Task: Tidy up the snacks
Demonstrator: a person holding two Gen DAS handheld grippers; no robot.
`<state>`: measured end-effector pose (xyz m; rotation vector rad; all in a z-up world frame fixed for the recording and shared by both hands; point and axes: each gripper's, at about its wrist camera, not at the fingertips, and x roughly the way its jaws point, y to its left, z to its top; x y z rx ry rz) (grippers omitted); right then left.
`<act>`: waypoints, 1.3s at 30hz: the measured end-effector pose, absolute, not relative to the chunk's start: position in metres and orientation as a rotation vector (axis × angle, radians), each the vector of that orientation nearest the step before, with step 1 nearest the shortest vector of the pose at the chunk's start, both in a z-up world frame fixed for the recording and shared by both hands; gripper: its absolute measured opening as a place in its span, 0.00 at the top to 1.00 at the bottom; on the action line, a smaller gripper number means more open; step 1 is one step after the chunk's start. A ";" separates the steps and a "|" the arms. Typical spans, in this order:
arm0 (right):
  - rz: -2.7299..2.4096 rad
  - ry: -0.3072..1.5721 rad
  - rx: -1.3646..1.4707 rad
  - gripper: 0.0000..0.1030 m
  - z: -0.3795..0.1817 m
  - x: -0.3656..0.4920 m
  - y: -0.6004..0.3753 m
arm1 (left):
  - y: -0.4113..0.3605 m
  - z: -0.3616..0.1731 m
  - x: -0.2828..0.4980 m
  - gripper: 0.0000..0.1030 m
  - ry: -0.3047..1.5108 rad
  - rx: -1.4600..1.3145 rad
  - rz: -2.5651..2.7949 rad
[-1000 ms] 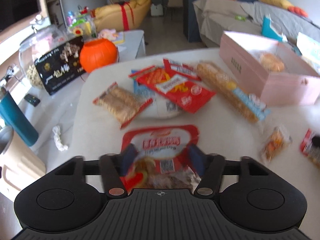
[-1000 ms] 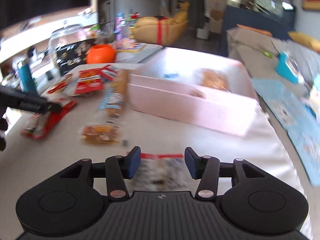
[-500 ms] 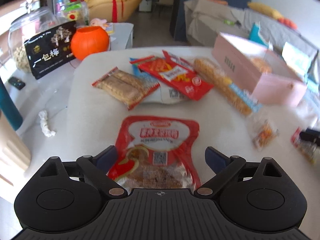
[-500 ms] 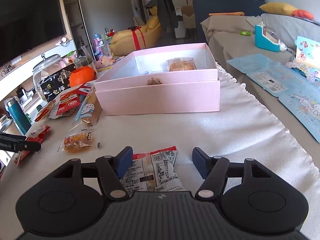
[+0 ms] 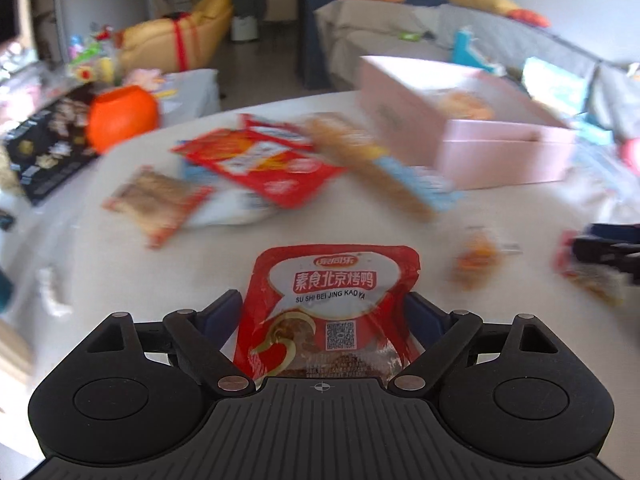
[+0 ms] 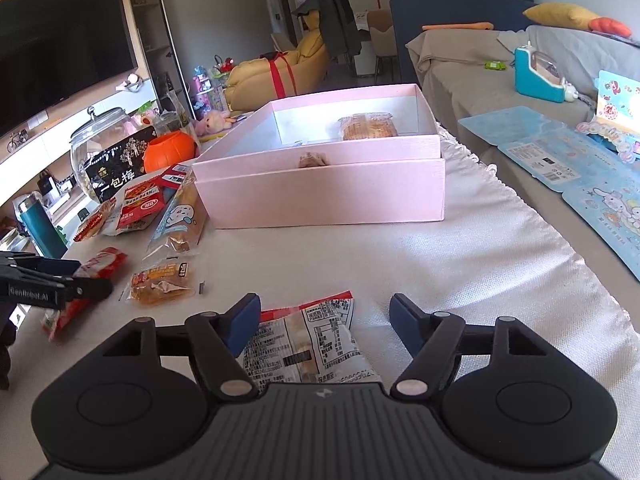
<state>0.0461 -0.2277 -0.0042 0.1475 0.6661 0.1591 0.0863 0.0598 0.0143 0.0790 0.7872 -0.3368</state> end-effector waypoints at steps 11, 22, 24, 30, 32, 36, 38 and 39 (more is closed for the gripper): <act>0.163 0.720 0.120 0.16 -0.002 0.052 -0.217 | 0.022 0.011 0.048 0.12 0.789 0.126 -0.403; 0.205 0.795 0.081 0.20 0.016 0.026 -0.204 | 0.022 0.009 0.042 0.13 0.765 0.125 -0.374; 0.214 0.818 0.099 0.20 0.018 0.021 -0.203 | 0.021 0.008 0.042 0.13 0.757 0.123 -0.362; 0.171 0.796 0.023 0.40 0.008 0.016 -0.193 | 0.020 0.007 0.045 0.13 0.739 0.107 -0.331; 0.179 0.775 0.018 0.40 0.006 0.017 -0.193 | 0.020 0.006 0.047 0.12 0.732 0.103 -0.327; 0.175 0.738 0.037 0.41 0.003 0.031 -0.200 | 0.020 0.005 0.051 0.11 0.725 0.093 -0.325; 0.165 0.728 0.035 0.40 0.002 0.043 -0.202 | 0.019 0.005 0.054 0.10 0.723 0.095 -0.319; 0.161 0.723 0.030 0.40 0.001 0.049 -0.201 | 0.019 0.005 0.055 0.10 0.722 0.096 -0.315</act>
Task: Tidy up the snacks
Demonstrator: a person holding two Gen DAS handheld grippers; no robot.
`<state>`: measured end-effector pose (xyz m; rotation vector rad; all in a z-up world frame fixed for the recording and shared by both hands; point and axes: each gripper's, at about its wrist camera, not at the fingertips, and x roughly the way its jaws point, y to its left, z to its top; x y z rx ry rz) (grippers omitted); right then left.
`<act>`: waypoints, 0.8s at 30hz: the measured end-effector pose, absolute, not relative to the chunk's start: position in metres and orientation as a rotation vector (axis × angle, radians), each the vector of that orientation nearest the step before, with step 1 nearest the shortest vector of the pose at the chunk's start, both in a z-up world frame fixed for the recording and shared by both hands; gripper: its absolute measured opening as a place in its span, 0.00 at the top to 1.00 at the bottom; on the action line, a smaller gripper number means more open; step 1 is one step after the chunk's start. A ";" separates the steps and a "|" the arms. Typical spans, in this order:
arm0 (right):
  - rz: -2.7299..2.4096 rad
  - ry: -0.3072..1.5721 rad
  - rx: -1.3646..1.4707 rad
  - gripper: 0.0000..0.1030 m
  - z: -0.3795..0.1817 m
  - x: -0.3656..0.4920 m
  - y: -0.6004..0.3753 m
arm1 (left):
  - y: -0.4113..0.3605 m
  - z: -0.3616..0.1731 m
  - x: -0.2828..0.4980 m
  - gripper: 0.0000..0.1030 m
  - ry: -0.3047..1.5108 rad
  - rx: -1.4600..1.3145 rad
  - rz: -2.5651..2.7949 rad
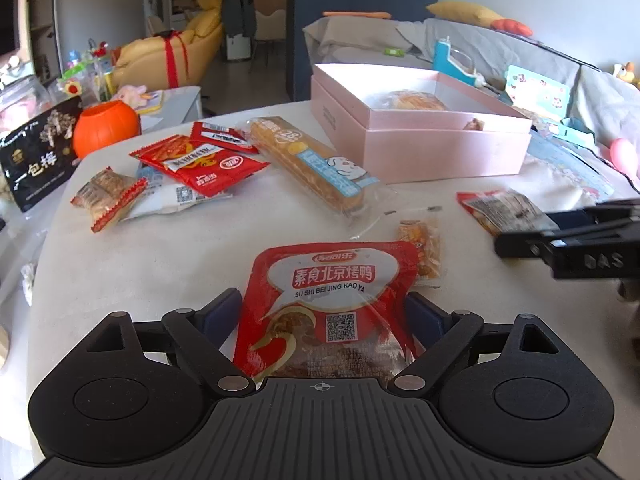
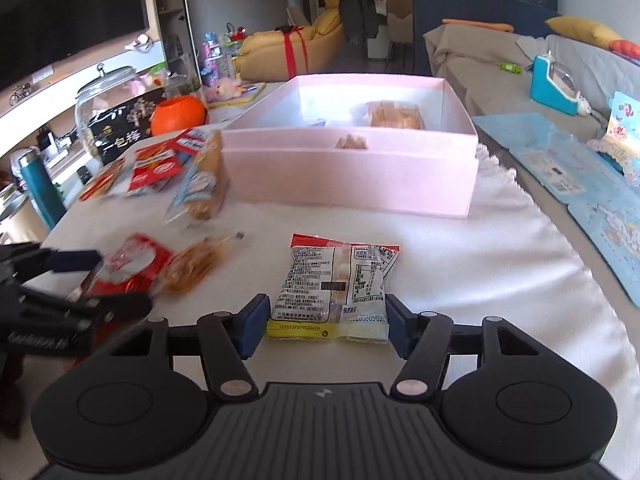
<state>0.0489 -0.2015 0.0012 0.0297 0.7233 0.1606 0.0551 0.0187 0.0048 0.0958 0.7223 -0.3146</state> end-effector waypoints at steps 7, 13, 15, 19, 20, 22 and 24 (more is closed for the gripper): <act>0.190 0.694 0.070 0.34 -0.002 0.071 -0.210 | 0.017 0.003 0.056 0.10 0.709 0.102 -0.303; 0.237 0.683 0.192 0.34 -0.002 0.070 -0.227 | 0.018 0.002 0.053 0.10 0.700 0.096 -0.300; 0.236 0.685 0.190 0.34 -0.002 0.070 -0.226 | 0.018 0.002 0.052 0.10 0.700 0.094 -0.302; 0.177 0.718 0.091 0.34 0.004 0.063 -0.211 | 0.019 0.003 0.052 0.10 0.717 0.099 -0.307; 0.168 0.718 0.084 0.34 0.008 0.060 -0.208 | 0.019 0.004 0.052 0.10 0.725 0.098 -0.308; 0.199 0.692 0.106 0.34 0.019 0.052 -0.207 | 0.019 0.005 0.052 0.10 0.736 0.098 -0.310; 0.248 0.682 0.141 0.34 0.031 0.050 -0.204 | 0.019 0.005 0.051 0.10 0.737 0.100 -0.310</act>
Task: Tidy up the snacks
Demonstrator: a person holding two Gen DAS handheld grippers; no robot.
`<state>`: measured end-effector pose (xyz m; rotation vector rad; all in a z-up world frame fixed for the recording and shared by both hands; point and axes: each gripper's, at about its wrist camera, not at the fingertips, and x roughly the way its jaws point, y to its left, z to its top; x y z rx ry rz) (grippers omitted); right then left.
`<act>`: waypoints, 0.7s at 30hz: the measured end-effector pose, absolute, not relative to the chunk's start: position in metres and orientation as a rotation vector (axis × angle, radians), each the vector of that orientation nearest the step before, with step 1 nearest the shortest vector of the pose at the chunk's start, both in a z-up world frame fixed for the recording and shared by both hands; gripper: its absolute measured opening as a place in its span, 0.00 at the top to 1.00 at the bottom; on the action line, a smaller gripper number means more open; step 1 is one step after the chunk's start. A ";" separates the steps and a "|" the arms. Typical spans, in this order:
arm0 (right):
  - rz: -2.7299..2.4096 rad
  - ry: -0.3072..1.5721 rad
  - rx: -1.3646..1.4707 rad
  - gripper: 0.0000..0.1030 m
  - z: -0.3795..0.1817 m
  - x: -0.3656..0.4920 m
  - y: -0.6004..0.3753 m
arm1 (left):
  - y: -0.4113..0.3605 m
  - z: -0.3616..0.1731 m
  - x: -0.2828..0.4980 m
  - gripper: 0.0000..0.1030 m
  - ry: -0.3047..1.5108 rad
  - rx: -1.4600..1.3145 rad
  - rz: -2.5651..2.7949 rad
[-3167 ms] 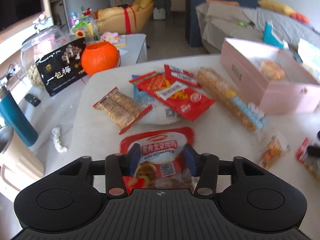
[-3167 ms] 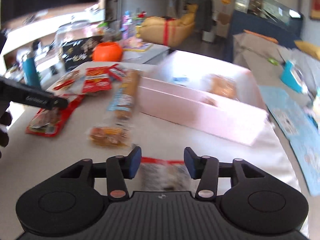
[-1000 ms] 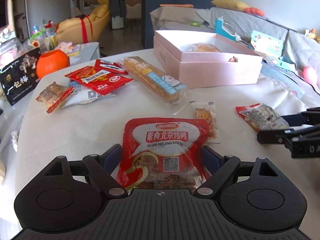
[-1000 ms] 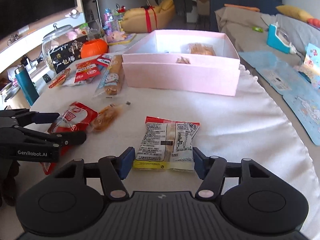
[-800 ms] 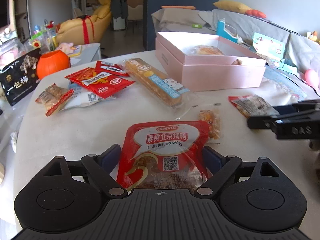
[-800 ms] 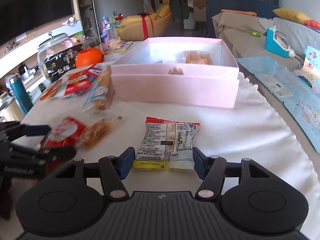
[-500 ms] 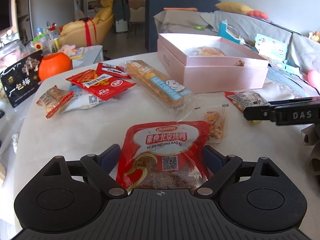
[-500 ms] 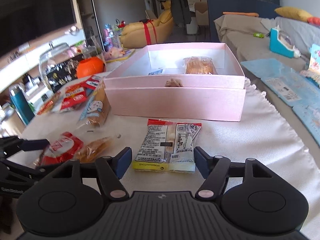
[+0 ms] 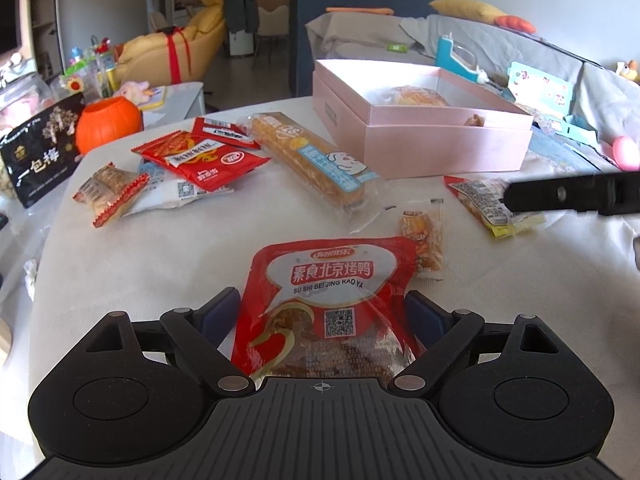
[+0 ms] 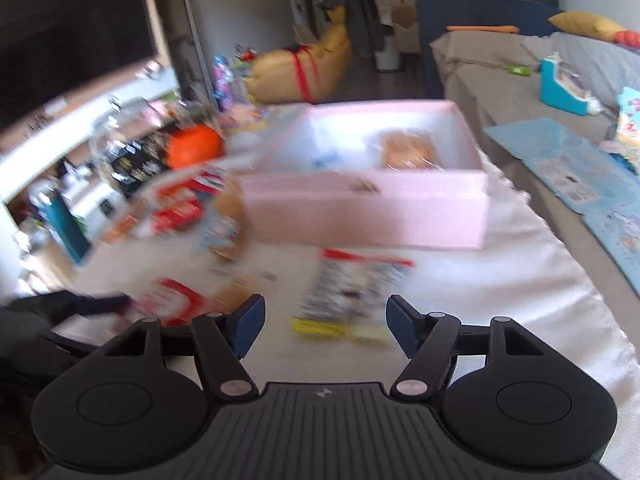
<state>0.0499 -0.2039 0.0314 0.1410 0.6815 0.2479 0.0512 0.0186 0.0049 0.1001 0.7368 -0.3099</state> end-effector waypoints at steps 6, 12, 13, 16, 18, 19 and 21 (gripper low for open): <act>0.360 0.751 0.123 0.47 0.033 0.077 -0.163 | 0.019 0.004 0.048 0.10 0.730 0.101 -0.314; 0.390 0.806 0.082 0.53 0.016 0.089 -0.149 | 0.031 0.010 0.045 0.10 0.768 0.051 -0.364; 0.380 0.801 0.081 0.53 0.016 0.088 -0.153 | 0.035 0.012 0.046 0.10 0.785 0.015 -0.370; 0.311 0.774 0.033 0.53 0.017 0.081 -0.167 | 0.049 0.018 0.051 0.10 0.838 -0.106 -0.381; 0.254 0.789 -0.007 0.53 0.016 0.080 -0.172 | 0.054 0.019 0.054 0.10 0.859 -0.155 -0.386; 0.243 0.794 -0.012 0.53 0.015 0.079 -0.174 | 0.054 0.019 0.055 0.10 0.864 -0.158 -0.387; 0.258 0.804 0.035 0.53 0.015 0.079 -0.178 | 0.050 0.019 0.055 0.10 0.866 -0.131 -0.384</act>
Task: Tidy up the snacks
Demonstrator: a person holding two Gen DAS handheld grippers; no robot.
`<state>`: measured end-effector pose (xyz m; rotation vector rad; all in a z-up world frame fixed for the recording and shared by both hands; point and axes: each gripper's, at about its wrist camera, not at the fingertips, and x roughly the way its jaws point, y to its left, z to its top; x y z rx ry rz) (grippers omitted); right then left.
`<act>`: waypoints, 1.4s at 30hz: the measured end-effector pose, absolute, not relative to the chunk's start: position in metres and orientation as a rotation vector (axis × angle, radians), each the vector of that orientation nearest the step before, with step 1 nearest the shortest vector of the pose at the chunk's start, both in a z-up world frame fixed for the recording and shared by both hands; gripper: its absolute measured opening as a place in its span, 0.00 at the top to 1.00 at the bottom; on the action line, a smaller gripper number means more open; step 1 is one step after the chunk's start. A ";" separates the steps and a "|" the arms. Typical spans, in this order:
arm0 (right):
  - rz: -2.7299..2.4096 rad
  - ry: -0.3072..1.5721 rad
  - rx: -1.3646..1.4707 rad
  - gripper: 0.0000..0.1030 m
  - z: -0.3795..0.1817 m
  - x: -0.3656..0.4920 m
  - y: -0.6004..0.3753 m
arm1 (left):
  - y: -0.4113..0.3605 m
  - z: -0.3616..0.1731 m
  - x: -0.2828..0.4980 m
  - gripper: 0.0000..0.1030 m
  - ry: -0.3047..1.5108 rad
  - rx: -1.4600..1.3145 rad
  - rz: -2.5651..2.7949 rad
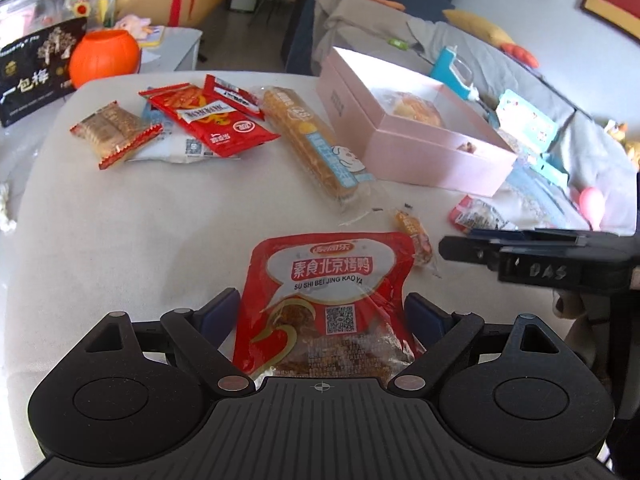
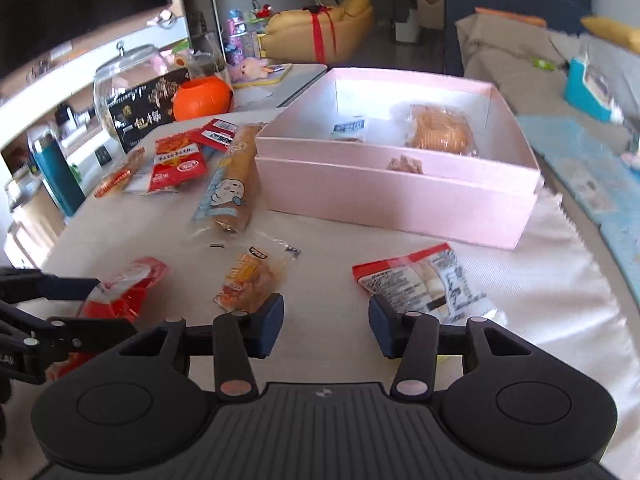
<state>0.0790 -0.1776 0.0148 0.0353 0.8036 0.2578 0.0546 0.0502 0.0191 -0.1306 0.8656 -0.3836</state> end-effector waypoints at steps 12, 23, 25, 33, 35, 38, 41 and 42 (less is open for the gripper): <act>0.302 0.787 -0.078 0.77 0.011 0.088 -0.136 | 0.039 0.018 0.056 0.10 0.866 -0.046 -0.376; 0.263 0.787 -0.002 0.81 0.017 0.062 -0.182 | 0.013 0.019 0.058 0.32 0.856 0.138 -0.377; 0.275 0.766 0.019 0.81 0.025 0.055 -0.189 | 0.017 0.024 0.052 0.38 0.844 0.100 -0.400; 0.263 0.633 0.034 0.81 0.062 0.024 -0.214 | 0.008 0.064 0.039 0.73 0.706 0.108 -0.420; 0.242 0.628 0.032 0.81 0.060 0.023 -0.219 | 0.003 0.064 0.045 0.70 0.707 0.126 -0.399; 0.235 0.660 0.063 0.81 0.045 0.026 -0.225 | 0.003 0.054 0.054 0.51 0.766 0.125 -0.374; 0.254 0.696 0.091 0.81 0.027 0.028 -0.224 | 0.002 0.047 0.051 0.48 0.774 0.166 -0.350; 0.266 0.706 0.096 0.81 0.021 0.029 -0.222 | 0.002 0.046 0.050 0.47 0.770 0.180 -0.346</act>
